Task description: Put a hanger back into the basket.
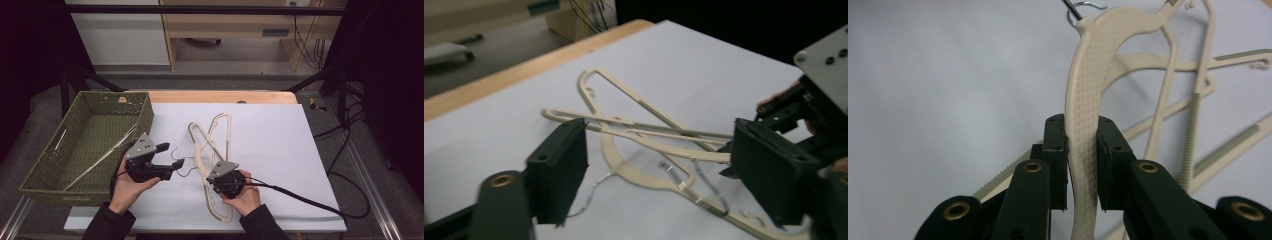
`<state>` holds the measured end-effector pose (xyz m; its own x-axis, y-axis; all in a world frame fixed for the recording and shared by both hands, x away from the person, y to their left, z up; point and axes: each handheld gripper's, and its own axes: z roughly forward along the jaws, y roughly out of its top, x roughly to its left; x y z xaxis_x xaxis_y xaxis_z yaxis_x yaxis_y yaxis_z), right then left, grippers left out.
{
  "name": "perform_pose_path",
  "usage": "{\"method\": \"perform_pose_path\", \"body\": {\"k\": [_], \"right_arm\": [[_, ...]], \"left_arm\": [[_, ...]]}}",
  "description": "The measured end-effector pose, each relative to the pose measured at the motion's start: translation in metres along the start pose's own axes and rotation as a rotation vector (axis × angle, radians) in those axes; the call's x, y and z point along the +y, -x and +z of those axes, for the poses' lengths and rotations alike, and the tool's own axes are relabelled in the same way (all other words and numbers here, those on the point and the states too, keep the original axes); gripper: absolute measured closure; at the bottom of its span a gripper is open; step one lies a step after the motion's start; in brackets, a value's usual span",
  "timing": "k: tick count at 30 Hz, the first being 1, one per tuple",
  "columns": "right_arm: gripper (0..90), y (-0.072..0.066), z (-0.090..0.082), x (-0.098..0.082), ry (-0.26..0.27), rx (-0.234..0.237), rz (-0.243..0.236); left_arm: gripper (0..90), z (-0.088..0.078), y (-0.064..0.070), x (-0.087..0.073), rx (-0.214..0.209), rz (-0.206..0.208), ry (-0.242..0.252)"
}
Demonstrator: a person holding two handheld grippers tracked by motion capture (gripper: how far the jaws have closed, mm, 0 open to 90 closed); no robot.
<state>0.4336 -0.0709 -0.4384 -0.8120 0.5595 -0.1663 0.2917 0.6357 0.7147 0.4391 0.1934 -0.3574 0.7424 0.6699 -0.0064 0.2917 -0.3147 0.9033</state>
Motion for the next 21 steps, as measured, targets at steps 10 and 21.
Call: {"method": "perform_pose_path", "body": {"k": [10, 21], "right_arm": [[85.2, 0.022, -0.035, 0.0, 0.042, -0.073, 0.053], [87.0, 0.038, -0.062, -0.002, 0.094, 0.002, 0.108]], "left_arm": [[12.0, -0.019, -0.006, 0.0, 0.03, -0.015, 0.039], [10.7, -0.008, 0.004, -0.004, -0.004, 0.048, -0.025]]}}
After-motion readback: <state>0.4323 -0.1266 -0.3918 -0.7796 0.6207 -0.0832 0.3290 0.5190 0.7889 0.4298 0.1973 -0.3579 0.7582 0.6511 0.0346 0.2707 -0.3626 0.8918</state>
